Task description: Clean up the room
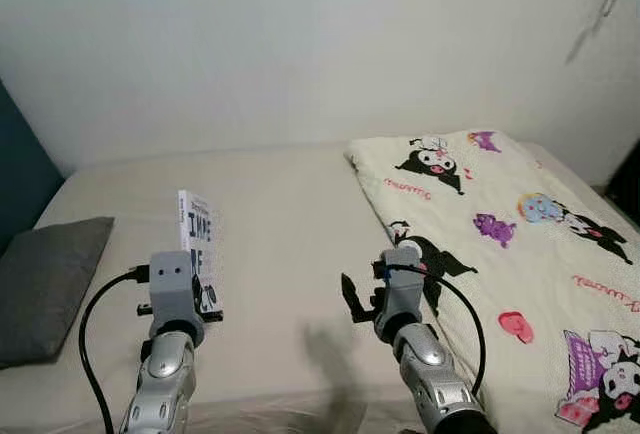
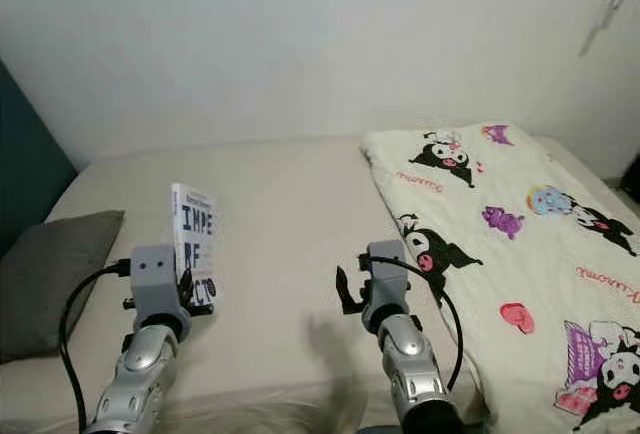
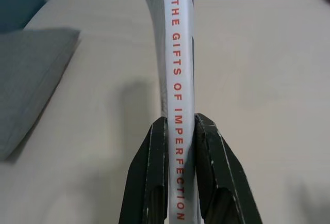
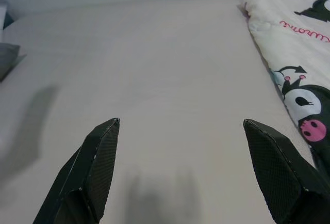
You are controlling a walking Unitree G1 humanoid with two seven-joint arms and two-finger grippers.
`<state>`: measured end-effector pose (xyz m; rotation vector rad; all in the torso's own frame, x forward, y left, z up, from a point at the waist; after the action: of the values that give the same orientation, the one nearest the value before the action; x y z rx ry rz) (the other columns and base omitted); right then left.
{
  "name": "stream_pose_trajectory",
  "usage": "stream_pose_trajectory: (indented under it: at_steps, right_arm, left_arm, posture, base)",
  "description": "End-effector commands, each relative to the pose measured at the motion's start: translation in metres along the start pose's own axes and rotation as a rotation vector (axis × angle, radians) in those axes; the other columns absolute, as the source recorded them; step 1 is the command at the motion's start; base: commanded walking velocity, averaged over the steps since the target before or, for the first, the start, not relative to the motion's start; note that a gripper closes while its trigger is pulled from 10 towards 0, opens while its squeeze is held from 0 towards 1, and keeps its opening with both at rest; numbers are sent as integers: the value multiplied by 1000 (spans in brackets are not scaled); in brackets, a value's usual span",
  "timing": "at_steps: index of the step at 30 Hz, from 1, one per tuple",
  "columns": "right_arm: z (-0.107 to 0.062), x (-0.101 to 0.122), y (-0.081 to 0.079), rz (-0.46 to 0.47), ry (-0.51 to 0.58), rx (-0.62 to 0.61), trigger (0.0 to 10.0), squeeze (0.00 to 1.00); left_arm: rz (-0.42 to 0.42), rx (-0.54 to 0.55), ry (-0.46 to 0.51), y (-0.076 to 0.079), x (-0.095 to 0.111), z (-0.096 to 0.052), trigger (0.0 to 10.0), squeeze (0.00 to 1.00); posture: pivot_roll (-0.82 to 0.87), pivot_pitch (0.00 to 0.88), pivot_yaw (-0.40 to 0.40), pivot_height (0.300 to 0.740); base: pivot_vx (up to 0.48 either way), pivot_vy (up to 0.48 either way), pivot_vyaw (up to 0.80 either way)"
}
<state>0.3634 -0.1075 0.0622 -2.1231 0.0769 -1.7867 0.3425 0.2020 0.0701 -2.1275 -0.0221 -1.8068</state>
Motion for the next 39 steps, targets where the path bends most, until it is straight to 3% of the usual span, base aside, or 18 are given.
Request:
stream_pose_trajectory:
  at_steps: [1, 3, 4, 11, 14, 17, 18, 20, 22, 39]
  right_arm:
    - [-2, -4, -1, 14, -10, 2, 10000, 0]
    - [-2, -4, -2, 14, -12, 4, 10000, 0]
    - [-2, -5, -3, 14, -16, 8, 10000, 0]
    - [-2, -3, -5, 16, -15, 18, 10000, 0]
    - [-1, -1, -6, 15, -12, 24, 10000, 0]
    - [0, 2, -10, 15, -7, 46, 10000, 0]
    - [0, 2, -10, 15, -7, 46, 10000, 0]
    - [1, 2, -12, 3, -13, 61, 10000, 0]
    - [1, 1, -14, 17, -20, 73, 10000, 0]
    - [0, -1, -20, 41, -28, 97, 10000, 0]
  left_arm:
    - [-27, -11, -20, 1, 2, 7, 10000, 0]
    - [-38, -48, -35, 9, 3, 9, 10000, 0]
    - [-63, -106, -67, 23, 3, 14, 10000, 0]
    - [-149, -189, -133, 46, 8, 23, 10000, 0]
    - [-151, -192, -135, 47, 9, 25, 10000, 0]
    - [-18, -184, -79, 46, 13, 27, 10000, 0]
    - [-18, -184, -79, 46, 13, 27, 10000, 0]
    - [79, -173, -47, 43, 14, 27, 10000, 0]
    - [125, -161, -41, 41, 12, 26, 10000, 0]
    - [142, -127, -52, 30, 2, 26, 10000, 0]
  posture:
    - [44, 148, -6, 740]
    - [43, 153, -8, 740]
    - [40, 158, -8, 740]
    - [23, 184, -4, 740]
    - [22, 186, -4, 740]
    - [17, 194, -2, 740]
    - [17, 194, -2, 740]
    - [19, 194, -4, 740]
    - [23, 193, -6, 735]
    - [40, 188, -6, 670]
  base:
    - [0, 0, 0]
    - [0, 0, 0]
    - [0, 0, 0]
    - [0, 0, 0]
    - [0, 0, 0]
    - [0, 0, 0]
    - [0, 0, 0]
    - [0, 0, 0]
    - [0, 0, 0]
    - [0, 0, 0]
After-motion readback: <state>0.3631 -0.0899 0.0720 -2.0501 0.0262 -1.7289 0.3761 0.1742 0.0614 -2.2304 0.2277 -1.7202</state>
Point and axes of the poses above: a point about 5 cm out from each wrist's last joint towards the gripper, its own z axis pointing out of the wrist towards the gripper, its own x axis along the axis of the wrist's last joint, y = z × x, the point moved 4 cm from there along z, pointing out of the wrist towards the gripper, and after that the axes turned 15 degrees about z, right-handed, at the moved point
